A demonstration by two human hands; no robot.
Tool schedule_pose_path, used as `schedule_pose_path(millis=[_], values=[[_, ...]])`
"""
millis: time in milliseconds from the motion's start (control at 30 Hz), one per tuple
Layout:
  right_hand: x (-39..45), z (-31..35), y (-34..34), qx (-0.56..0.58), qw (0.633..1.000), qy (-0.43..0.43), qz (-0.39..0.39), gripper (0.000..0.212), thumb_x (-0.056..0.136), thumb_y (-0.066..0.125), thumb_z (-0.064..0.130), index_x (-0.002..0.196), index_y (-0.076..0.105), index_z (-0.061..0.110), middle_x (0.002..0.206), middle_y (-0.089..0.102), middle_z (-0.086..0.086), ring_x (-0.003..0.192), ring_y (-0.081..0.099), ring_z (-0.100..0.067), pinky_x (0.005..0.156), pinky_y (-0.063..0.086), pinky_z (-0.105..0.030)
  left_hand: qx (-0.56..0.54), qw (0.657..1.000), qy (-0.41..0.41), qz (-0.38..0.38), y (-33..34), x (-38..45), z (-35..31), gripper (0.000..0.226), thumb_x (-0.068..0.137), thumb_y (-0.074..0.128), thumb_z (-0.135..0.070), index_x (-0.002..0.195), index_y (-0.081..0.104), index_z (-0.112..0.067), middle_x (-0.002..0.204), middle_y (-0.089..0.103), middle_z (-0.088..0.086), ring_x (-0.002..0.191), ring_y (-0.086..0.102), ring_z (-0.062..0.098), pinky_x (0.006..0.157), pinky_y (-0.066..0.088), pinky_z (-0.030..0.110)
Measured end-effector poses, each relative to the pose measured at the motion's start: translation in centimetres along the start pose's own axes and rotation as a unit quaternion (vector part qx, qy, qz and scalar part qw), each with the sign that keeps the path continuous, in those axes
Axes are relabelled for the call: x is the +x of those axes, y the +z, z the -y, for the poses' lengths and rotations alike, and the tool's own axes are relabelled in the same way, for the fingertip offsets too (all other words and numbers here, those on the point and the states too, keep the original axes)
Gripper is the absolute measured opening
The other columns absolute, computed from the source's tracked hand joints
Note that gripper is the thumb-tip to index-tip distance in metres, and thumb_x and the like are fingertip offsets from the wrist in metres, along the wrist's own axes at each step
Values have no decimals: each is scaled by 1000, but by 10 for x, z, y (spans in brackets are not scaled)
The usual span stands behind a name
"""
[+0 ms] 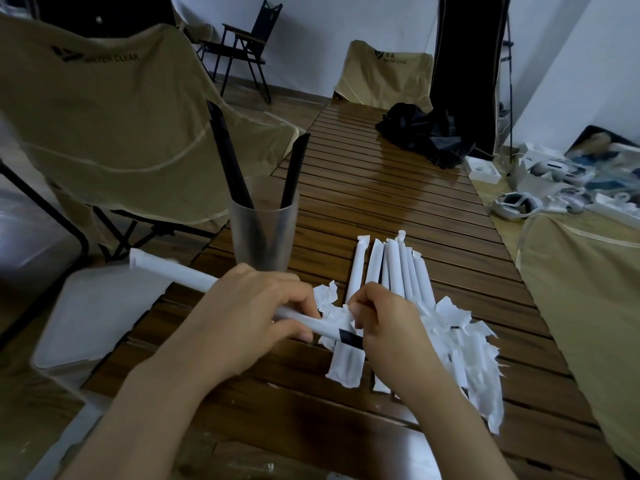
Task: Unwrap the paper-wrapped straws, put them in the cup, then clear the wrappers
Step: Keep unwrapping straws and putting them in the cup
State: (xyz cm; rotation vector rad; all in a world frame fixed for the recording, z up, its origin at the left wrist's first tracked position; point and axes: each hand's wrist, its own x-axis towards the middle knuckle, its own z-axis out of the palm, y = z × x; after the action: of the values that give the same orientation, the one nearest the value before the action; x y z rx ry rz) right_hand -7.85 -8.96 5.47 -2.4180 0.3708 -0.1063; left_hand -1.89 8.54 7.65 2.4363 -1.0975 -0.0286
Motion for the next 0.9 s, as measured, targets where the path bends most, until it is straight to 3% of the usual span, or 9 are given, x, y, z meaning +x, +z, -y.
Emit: schedule_pose_path(millis=[100,233,333,400,467,600,733,833,900], values=[[0,-1,-1,39,999,8,4,13,98,45,16,91,55,22,79,55,8,69,52,-5,55,37,-12,2,1000,-4,4,-1,1,-2,6,86,60,-46,85,55,-44,87,51,-22,89,43,-6,74,25,10],[-5,1,-8,164,983,-15,86,14,95,51,35,97,63,27,80,65,5,74,62,-8,64,50,-21,-4,1000,-24,4,-2,-2,3,10,83,64,-46,81,54,-45,87,53,-22,87,49,-3,69,31,11],[-5,1,-7,136,986,-51,84,12,92,59,22,89,70,23,75,67,5,71,63,-8,69,50,-24,-4,999,-36,3,-2,-2,6,8,82,64,-48,83,57,-44,86,53,-23,84,50,-4,65,30,14],[-4,0,-6,118,990,-48,57,18,92,58,14,84,72,20,69,66,5,67,61,-9,65,50,-24,-16,999,-41,13,-1,-3,7,6,84,60,-50,88,60,-46,87,56,-24,84,51,-4,66,33,15],[-4,0,-7,100,994,-44,30,19,93,58,12,83,73,19,65,63,5,57,56,-3,52,43,-15,-28,998,-51,27,1,-4,9,14,88,51,-54,94,62,-46,86,60,-21,81,54,-4,66,37,16],[-4,0,-6,78,996,-49,-4,20,93,56,10,84,73,14,64,58,4,47,49,2,43,33,-12,-13,996,-72,53,1,-5,12,26,91,47,-51,85,66,-36,70,61,-11,68,54,0,58,32,14],[-1,-2,-4,91,996,-17,-21,23,94,55,11,77,70,14,65,61,-6,47,48,-9,43,33,-15,7,999,-37,23,-1,0,11,30,89,48,-51,93,72,-33,76,66,-10,78,57,3,68,42,15],[0,-3,-1,123,992,19,-15,19,93,55,11,81,70,12,69,65,-13,59,61,-26,52,50,-32,12,999,-28,33,-4,0,7,22,90,51,-47,98,71,-41,85,66,-15,85,57,2,79,43,19],[0,-3,1,137,990,40,-14,15,93,56,10,91,71,11,71,66,-11,58,62,-22,55,53,-32,5,1000,-27,6,-5,0,5,17,88,56,-45,96,71,-43,90,67,-17,89,58,4,85,44,23]])
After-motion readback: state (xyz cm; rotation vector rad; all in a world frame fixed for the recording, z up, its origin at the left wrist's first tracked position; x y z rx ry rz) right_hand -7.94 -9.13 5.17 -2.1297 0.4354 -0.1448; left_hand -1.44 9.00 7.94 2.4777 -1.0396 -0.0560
